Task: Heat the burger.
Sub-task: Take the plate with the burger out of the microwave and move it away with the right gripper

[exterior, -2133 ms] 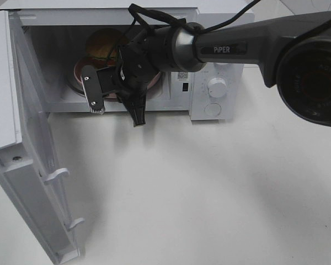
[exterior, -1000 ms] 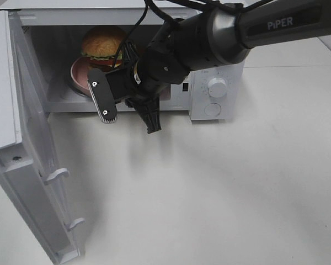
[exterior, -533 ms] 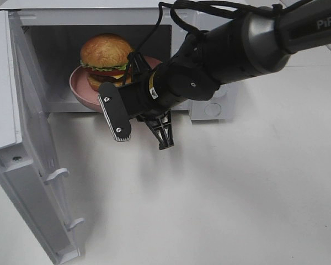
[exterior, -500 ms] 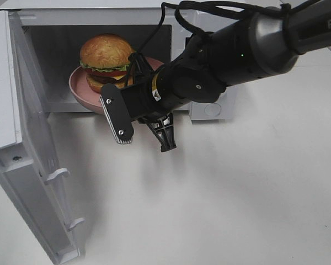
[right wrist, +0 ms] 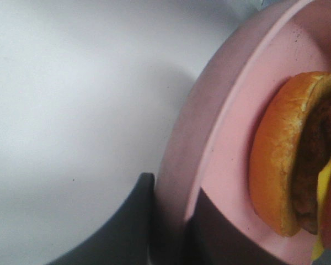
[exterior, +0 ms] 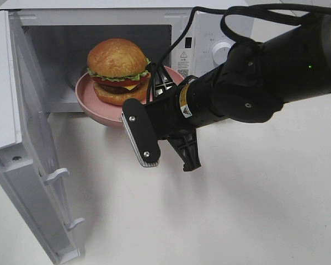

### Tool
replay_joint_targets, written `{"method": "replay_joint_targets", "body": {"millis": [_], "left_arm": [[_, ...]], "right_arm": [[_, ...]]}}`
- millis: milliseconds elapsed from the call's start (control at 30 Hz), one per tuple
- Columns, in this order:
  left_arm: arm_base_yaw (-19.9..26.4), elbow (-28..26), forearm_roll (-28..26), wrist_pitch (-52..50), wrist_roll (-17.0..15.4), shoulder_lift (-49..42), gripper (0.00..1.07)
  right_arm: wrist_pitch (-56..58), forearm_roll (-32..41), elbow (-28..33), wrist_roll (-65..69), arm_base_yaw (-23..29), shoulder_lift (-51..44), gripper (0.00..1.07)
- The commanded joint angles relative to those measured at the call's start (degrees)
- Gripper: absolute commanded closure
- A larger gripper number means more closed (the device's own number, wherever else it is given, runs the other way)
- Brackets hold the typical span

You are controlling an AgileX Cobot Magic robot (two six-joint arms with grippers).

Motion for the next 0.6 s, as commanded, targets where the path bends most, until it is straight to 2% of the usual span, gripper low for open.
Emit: {"method": "replay_joint_targets", "body": {"millis": [33,600], "left_arm": [[0.23,0.23,-0.52,-0.4,0.0,-1.09,0.07],[0.23,0.23,-0.52,-0.4,0.0,-1.09,0.07]], "right_arm": [[-3.9,-0.46,2.64,0.11,-0.4,-4.87,1.07],[-3.84,-0.06,13.69,0.11,-0.4,-18.51,1.07]]}}
